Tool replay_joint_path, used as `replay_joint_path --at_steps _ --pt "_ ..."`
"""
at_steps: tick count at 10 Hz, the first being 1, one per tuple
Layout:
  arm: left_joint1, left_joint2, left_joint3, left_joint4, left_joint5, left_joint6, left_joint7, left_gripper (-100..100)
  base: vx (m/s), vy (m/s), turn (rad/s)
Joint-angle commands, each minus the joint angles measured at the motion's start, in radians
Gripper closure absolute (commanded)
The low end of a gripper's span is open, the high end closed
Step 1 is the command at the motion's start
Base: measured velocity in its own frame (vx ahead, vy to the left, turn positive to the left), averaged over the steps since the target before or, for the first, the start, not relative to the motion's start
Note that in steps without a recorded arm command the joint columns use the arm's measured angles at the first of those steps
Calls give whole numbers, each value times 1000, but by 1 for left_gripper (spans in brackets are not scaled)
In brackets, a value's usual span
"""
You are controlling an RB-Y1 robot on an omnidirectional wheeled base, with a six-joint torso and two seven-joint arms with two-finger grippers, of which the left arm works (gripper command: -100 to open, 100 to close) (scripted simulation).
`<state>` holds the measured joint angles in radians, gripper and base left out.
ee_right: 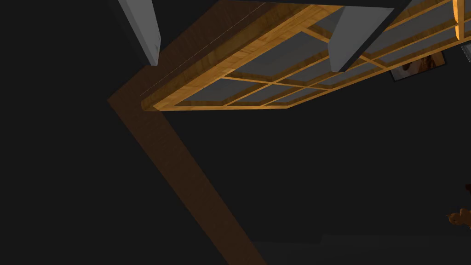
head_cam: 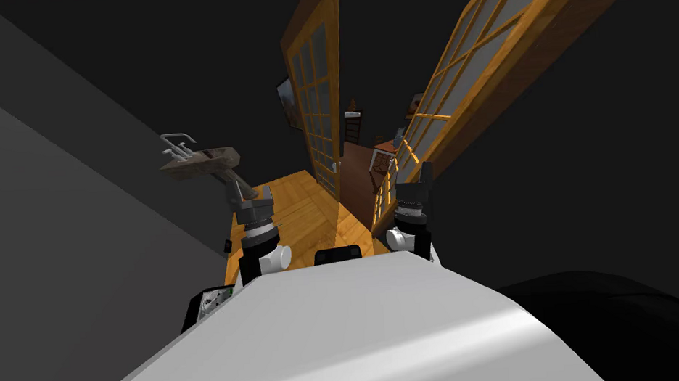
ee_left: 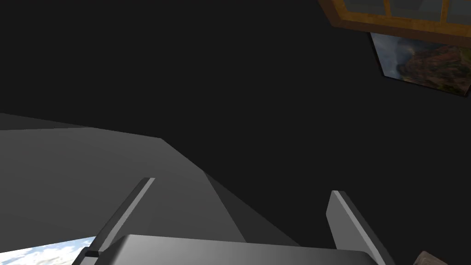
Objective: Push the door open
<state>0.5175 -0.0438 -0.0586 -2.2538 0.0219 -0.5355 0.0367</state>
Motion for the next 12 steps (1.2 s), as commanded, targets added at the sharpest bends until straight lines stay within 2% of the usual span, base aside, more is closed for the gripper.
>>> replay_joint_path --at_steps 1,3,7,10,12 --pt "2 14 2 20 -19 -14 -21 -100 116 5 -46" --pt "5 27 4 43 -40 -29 -44 -100 212 3 -43" --pt "12 59 9 108 -101 -73 -111 -100 206 17 -48" --pt "19 81 14 168 -156 -114 -171 -100 174 21 -53" --pt "23 91 17 200 -186 -136 -205 -100 186 6 -57"
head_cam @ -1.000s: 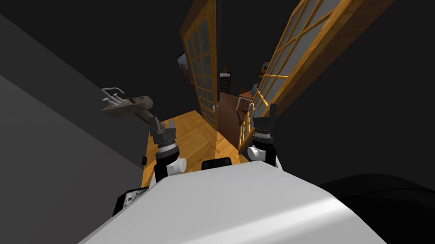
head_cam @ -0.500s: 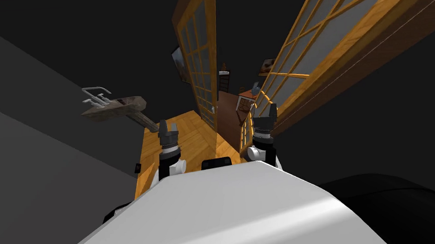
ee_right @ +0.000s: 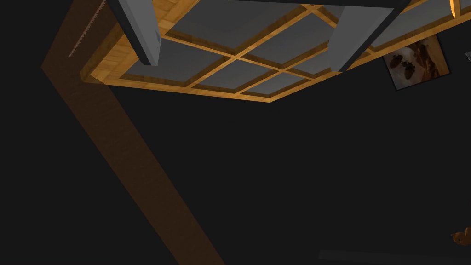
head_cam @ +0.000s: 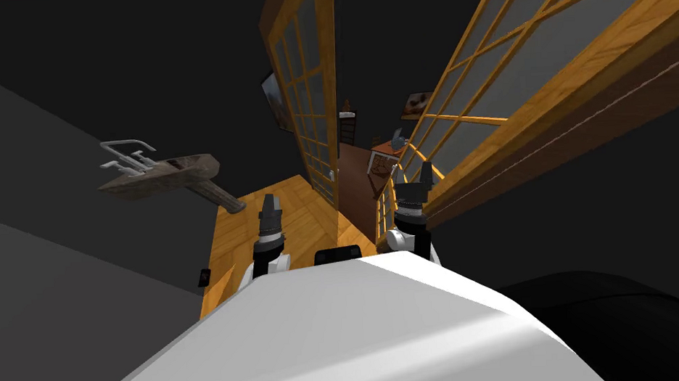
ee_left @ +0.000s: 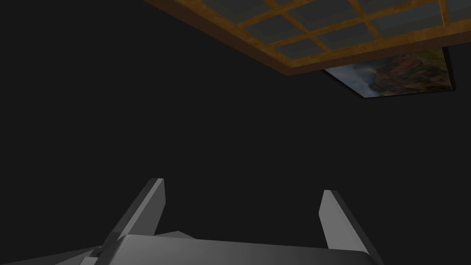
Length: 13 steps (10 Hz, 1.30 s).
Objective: Push the door open
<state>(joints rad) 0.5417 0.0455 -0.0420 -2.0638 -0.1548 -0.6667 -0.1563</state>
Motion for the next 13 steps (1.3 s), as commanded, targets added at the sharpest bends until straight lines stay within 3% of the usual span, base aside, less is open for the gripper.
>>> replay_joint_path --at_steps 1,6,13 --pt "1 8 2 34 -31 -20 -36 -100 169 43 -65" --pt "9 24 8 108 -100 -70 -111 -100 122 26 -51" --pt "26 44 20 256 -237 -171 -263 -100 149 27 -60"
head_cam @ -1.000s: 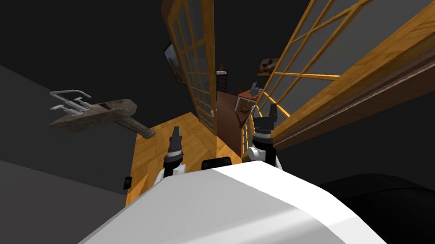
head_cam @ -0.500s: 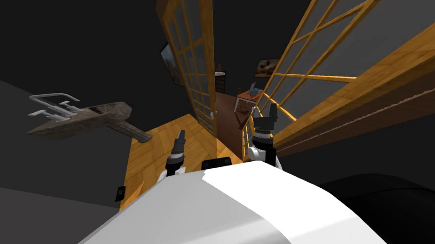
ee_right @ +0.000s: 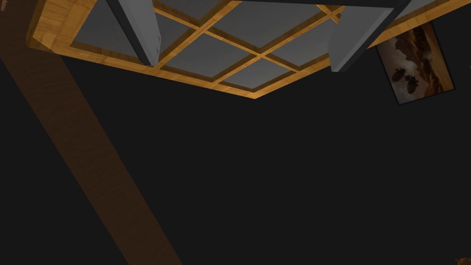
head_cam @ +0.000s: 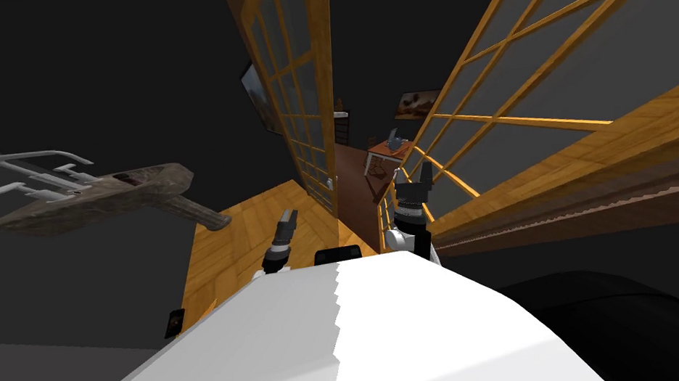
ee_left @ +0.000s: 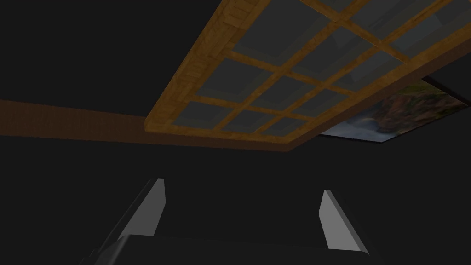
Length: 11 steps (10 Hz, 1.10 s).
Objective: Push the door open
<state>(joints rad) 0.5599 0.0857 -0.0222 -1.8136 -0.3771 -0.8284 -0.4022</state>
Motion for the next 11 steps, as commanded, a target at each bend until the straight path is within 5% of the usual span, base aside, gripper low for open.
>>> replay_joint_path --at_steps 1,11 --pt "10 4 2 20 -28 -18 -31 -100 126 30 -62" --pt "32 2 18 218 -212 -153 -234 -100 132 36 -60"
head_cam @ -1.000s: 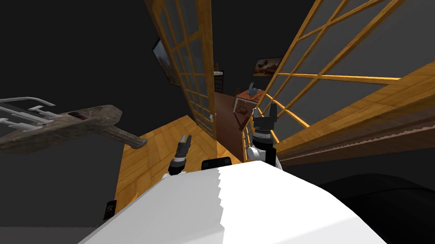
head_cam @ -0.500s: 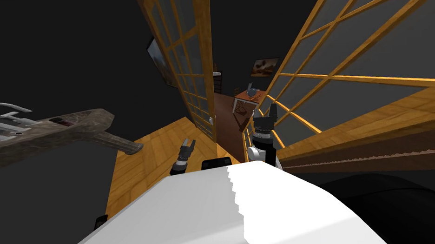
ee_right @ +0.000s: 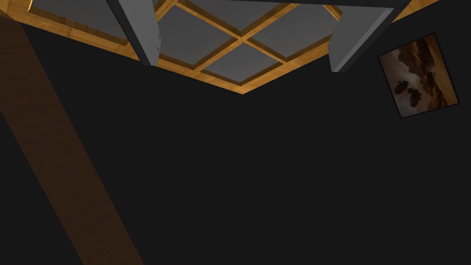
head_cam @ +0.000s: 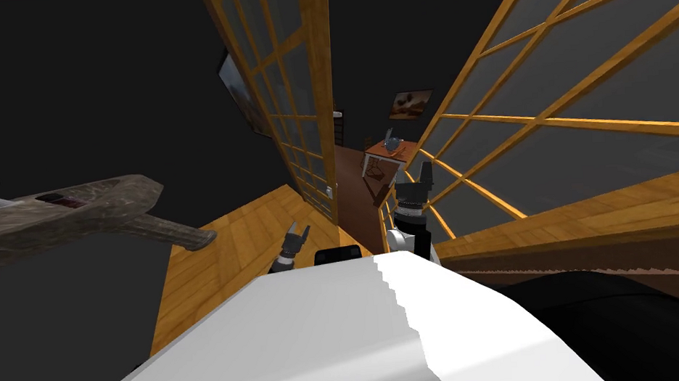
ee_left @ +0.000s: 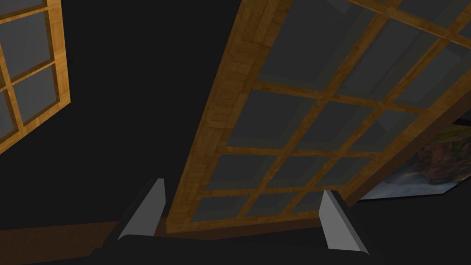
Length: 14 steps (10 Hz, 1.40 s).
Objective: Push the door open
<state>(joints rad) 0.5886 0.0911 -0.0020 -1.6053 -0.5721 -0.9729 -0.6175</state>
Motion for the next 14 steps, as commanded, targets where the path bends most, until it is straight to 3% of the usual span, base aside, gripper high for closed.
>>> replay_joint_path --at_steps 1,8,11,13,14 --pt "5 -5 -1 23 -30 -17 -33 -100 133 37 -61" --pt "20 -25 10 157 -154 -108 -169 -100 131 42 -57" --pt "25 -36 14 206 -200 -141 -219 -100 125 50 -47" --pt "27 -39 15 218 -210 -149 -231 -100 78 21 -23" --pt "29 -45 17 241 -232 -165 -255 -100 99 22 -68"
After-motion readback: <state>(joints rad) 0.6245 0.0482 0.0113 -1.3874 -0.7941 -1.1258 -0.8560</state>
